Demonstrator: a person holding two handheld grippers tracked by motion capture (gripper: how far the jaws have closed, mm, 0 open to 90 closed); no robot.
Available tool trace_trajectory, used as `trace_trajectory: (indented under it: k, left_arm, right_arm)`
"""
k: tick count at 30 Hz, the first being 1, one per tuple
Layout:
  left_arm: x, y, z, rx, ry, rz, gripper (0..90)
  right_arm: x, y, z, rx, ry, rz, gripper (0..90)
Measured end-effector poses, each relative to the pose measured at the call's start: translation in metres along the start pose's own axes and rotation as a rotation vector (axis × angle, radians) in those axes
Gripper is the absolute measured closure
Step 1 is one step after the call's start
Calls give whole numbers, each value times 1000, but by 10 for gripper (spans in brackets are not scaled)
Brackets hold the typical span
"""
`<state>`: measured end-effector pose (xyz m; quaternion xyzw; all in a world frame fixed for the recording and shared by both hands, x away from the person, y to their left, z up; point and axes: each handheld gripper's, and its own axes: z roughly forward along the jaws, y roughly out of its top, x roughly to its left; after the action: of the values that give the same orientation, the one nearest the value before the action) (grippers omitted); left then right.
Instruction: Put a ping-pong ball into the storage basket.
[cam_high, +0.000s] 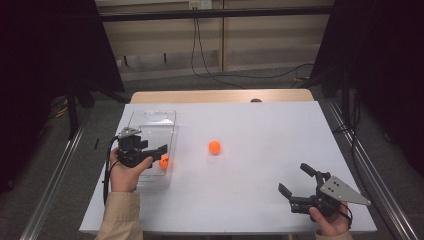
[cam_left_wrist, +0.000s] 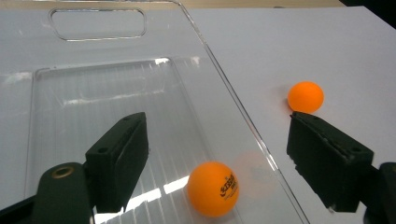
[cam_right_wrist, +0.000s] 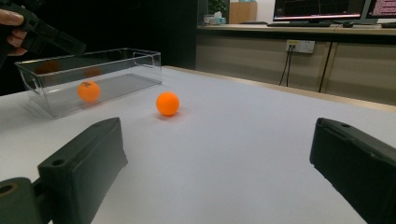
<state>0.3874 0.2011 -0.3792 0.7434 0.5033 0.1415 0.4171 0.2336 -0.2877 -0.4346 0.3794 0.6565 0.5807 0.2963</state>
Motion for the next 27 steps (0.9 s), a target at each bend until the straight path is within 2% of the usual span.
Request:
trace_trajectory:
  k: [6, 8, 14, 27]
  left_arm:
    - [-5, 2, -1, -7, -6, 15, 184]
    - [-7, 3, -2, -15, -24, 7, 173]
    - [-14, 6, -3, -17, -39, 31, 153]
    - [-18, 7, -1, -12, -56, 36, 122]
  right_arm:
    - [0, 0, 0, 2, 2, -2, 26]
    - [0, 0, 0, 3, 1, 0, 26]
    - [0, 0, 0, 2, 2, -2, 26]
    - [0, 0, 1, 3, 3, -3, 26]
